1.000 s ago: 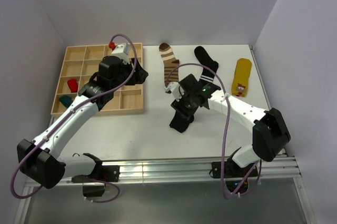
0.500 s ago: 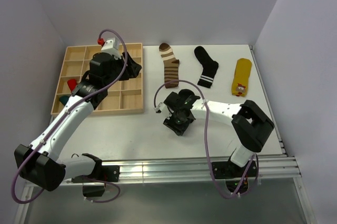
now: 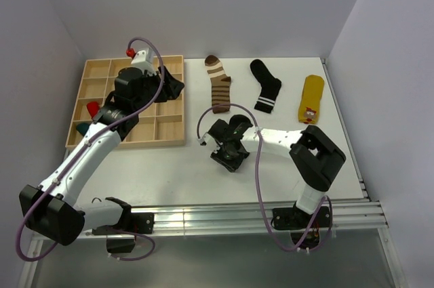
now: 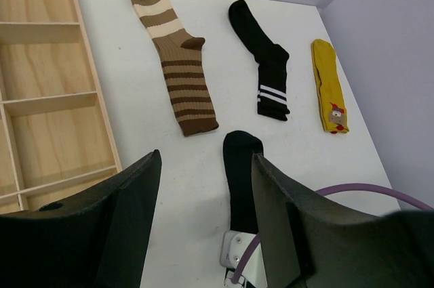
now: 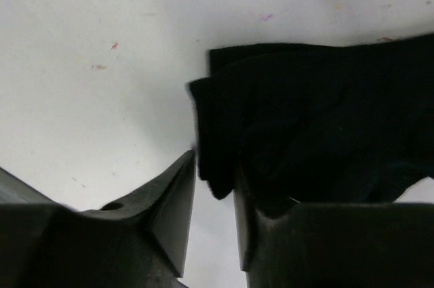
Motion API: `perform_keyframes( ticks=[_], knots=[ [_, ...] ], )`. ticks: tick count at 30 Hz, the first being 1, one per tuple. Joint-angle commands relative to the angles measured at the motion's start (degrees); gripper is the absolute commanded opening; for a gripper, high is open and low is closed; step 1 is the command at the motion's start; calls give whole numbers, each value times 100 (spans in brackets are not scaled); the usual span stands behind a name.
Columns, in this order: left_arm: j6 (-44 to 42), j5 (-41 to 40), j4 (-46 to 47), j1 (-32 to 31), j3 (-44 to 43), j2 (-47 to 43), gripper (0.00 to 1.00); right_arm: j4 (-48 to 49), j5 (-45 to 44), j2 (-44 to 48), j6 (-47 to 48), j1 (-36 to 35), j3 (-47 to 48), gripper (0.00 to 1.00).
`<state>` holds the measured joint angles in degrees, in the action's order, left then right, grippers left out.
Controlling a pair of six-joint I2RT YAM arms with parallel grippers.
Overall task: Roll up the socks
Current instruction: Roll the sock at the center of the board.
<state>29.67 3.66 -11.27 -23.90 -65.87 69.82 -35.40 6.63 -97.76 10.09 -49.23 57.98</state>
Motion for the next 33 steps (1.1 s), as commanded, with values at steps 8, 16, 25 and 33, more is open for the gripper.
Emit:
perform_keyframes(
  ticks=[8, 16, 25, 33],
  knots=[
    [311, 161, 616, 26, 556, -65, 59, -107, 820, -130, 616, 343, 267, 22],
    [838, -540, 1529, -351, 1716, -487, 47, -1530, 3255, -718, 2004, 1907, 1232, 22],
    [760, -508, 2804, -1336, 2719, -171, 29, -3464, 4733, -2159, 3527, 2532, 1989, 21],
    [329, 564, 4218, -1811, 3000, 601, 21, -4440, 5251, -2977, 4176, 2954, 2481, 21]
  ],
)
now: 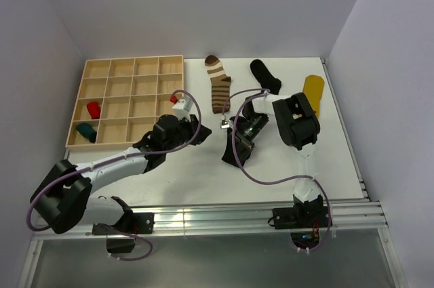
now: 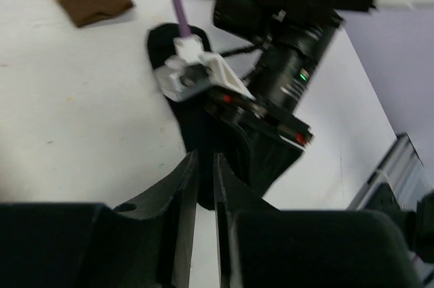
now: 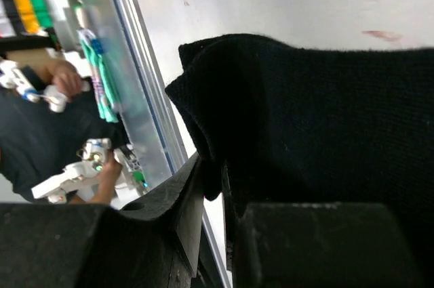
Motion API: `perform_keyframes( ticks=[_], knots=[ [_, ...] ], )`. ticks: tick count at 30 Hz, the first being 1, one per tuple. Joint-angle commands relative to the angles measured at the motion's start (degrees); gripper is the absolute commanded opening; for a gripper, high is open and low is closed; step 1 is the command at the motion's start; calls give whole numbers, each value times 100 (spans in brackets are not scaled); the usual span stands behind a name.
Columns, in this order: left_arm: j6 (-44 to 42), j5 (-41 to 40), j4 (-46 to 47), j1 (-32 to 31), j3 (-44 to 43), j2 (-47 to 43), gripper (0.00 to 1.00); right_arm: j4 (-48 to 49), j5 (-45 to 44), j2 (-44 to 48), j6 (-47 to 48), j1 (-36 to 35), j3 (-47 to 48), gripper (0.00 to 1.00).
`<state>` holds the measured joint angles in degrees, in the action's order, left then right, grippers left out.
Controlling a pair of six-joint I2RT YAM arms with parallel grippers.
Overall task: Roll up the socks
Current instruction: Roll the sock at the center of the board.
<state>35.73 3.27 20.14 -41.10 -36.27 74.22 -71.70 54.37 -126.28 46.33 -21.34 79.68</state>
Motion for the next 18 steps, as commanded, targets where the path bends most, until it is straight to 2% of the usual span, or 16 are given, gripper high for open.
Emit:
perform_keyframes(
  ticks=[1, 7, 13, 18],
  knots=[
    [-285, 779, 1167, -108, 41, 242, 20, -889, 522, -212, 562, 209, 320, 21],
    [-487, 1518, 1518, -328, -196, 1076, 22, -889, 487, -371, 500, 341, 329, 21],
    [-628, 2229, 2071, -495, -319, 1771, 35, -1074, 496, -573, 571, 429, 417, 21],
    [-654, 2424, 2380, -513, -380, 2228, 42, -1083, 469, -688, 544, 499, 417, 21]
  ],
)
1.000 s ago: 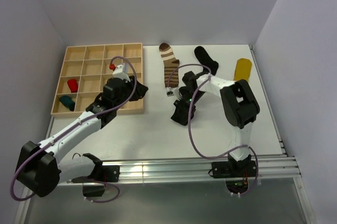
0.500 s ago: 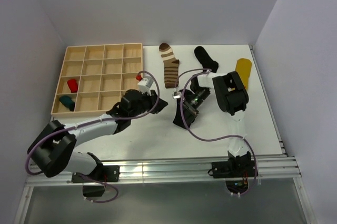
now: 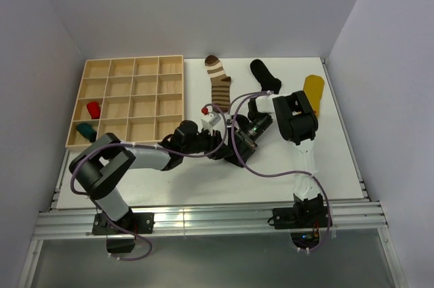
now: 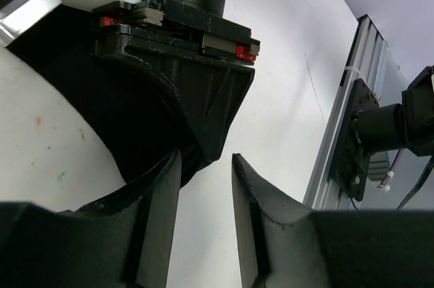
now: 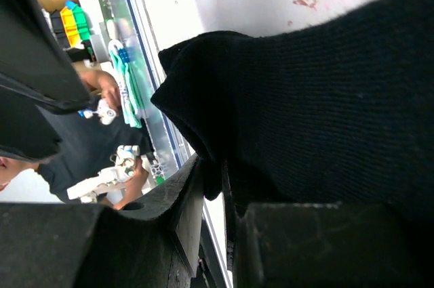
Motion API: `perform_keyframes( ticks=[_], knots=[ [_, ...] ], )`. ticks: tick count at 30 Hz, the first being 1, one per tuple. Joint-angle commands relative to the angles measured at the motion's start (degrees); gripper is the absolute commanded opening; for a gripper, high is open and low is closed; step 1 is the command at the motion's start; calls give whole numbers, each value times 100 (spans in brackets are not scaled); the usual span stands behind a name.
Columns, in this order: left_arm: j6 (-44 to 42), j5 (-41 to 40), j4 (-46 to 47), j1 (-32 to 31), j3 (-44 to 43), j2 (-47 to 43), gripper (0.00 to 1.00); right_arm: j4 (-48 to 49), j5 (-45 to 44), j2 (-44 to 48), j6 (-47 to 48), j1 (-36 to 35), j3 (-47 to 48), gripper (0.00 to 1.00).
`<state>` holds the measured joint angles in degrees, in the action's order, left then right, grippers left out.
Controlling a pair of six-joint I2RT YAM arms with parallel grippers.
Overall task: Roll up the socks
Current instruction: Roll the sock at the center of the board.
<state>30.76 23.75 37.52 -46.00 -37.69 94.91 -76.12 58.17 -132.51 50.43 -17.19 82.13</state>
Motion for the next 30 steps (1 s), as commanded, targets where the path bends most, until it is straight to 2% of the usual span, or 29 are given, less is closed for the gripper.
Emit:
perform_keyframes(
  ticks=[1, 8, 18, 30],
  knots=[
    [-176, 385, 686, -32, -273, 229, 42, -633, 89, -65, 142, 93, 172, 21],
    [-281, 508, 1073, -23, -475, 852, 48, -632, -8, -100, 151, 102, 190, 21],
    [-378, 350, 889, -23, -660, 1275, 44, -641, -34, -82, 177, 111, 198, 21],
    [-88, 815, 1583, 152, -230, 1504, 42, -624, -43, -29, 72, 207, 234, 20]
  ],
)
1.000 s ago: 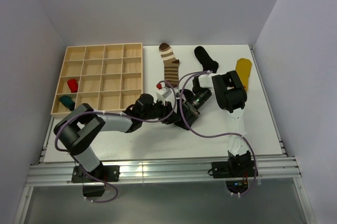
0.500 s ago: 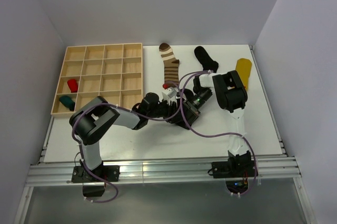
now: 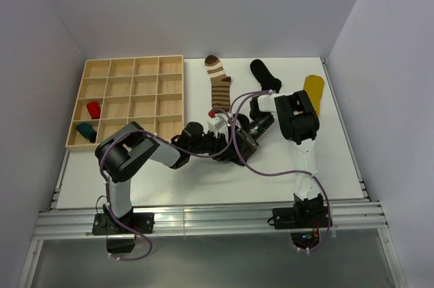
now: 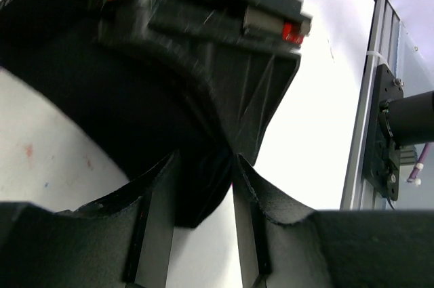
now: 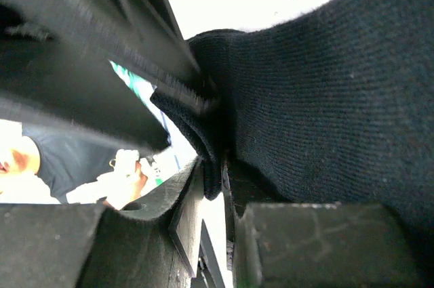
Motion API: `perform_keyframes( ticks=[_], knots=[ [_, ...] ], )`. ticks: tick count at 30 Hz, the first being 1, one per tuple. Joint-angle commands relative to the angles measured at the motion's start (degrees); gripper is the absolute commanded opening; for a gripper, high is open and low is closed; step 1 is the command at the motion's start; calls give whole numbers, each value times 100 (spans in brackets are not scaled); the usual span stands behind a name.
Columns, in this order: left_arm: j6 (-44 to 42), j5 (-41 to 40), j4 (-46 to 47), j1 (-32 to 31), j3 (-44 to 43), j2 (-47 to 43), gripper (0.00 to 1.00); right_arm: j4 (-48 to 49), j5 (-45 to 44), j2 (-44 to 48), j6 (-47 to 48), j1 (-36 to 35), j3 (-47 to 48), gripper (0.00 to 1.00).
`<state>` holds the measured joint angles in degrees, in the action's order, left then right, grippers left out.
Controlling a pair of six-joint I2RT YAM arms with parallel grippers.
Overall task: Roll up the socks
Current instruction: Roll the sock at the center of the board.
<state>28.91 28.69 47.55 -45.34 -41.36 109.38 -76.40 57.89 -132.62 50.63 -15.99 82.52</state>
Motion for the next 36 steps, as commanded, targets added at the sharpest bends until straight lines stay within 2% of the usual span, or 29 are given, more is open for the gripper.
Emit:
perform_keyframes(
  ticks=[1, 12, 17, 29, 36],
  knots=[
    [150, 365, 641, 130, 155, 66, 42, -587, -6, -19, 9, 96, 212, 20],
    [229, 1112, 1001, 201, 207, 241, 46, -604, -23, -142, -168, 236, 300, 19],
    [186, 1157, 958, 201, 181, 285, 46, -595, -41, -194, -176, 237, 308, 19],
    [-297, 156, 211, 149, 76, 250, 45, -613, -67, -352, -177, 245, 344, 19],
    [-298, -55, 106, 105, 41, 206, 42, -508, -120, -388, -247, 254, 335, 19]
  ],
)
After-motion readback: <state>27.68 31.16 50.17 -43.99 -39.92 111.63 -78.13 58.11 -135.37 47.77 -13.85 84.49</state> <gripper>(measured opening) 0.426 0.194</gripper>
